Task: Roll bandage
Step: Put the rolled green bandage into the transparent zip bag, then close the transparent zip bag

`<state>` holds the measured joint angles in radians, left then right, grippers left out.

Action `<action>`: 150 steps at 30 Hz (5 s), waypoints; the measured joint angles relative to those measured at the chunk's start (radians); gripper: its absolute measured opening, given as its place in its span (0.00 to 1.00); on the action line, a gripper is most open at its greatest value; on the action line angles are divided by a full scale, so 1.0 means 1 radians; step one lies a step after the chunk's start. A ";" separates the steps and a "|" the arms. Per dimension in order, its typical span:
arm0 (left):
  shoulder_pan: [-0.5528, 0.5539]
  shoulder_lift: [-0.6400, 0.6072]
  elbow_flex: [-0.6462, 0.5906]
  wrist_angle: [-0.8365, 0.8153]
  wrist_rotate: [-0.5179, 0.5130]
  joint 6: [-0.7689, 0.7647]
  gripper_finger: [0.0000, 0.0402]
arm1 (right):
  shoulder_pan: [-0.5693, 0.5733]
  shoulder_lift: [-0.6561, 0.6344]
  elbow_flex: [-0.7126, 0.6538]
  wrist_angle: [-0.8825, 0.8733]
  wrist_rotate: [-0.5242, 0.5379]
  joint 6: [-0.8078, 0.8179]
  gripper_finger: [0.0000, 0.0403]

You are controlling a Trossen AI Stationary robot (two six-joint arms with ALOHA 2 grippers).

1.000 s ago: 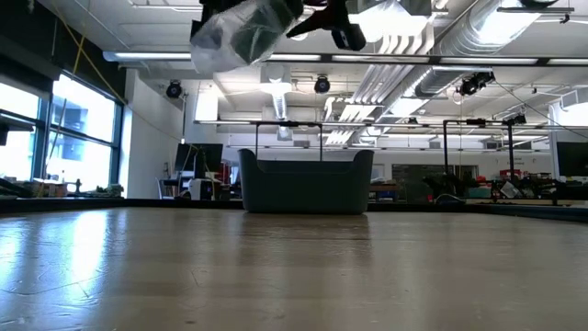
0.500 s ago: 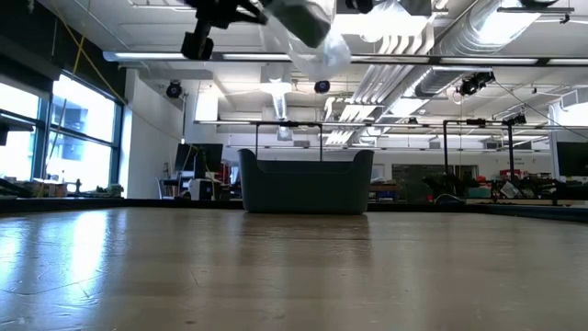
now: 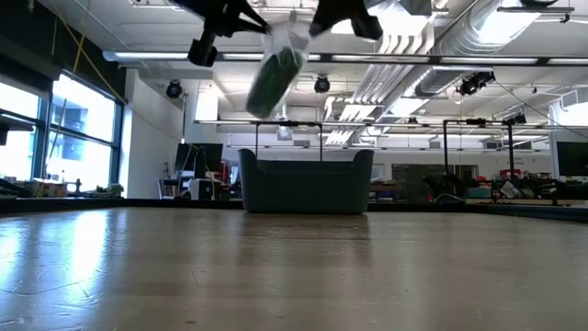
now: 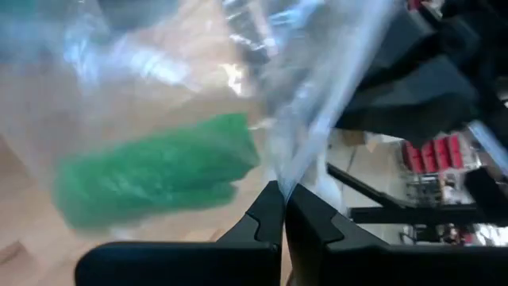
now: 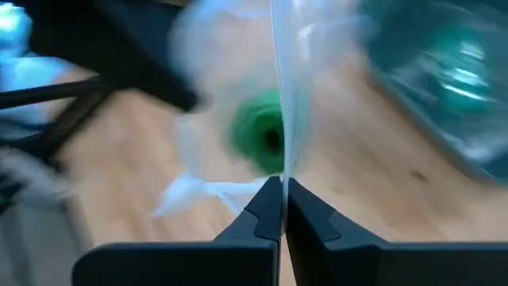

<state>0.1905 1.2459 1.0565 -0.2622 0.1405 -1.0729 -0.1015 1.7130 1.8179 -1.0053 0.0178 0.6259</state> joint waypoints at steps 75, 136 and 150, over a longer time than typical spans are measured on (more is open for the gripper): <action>0.064 -0.171 0.016 0.548 -0.045 0.734 0.30 | -0.463 -0.020 0.260 0.198 -0.943 -0.761 0.00; -0.064 0.027 0.451 -0.173 -0.230 0.965 0.00 | -0.373 -0.037 0.263 0.069 -0.699 -0.840 0.47; -0.066 0.166 0.567 -0.206 -0.144 0.971 0.00 | -0.164 -0.037 0.264 0.189 -0.416 -0.945 0.28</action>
<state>0.1246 1.4117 1.6238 -0.4686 -0.0036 -0.1017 -0.2653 1.6756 2.0819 -0.8159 -0.3978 -0.3193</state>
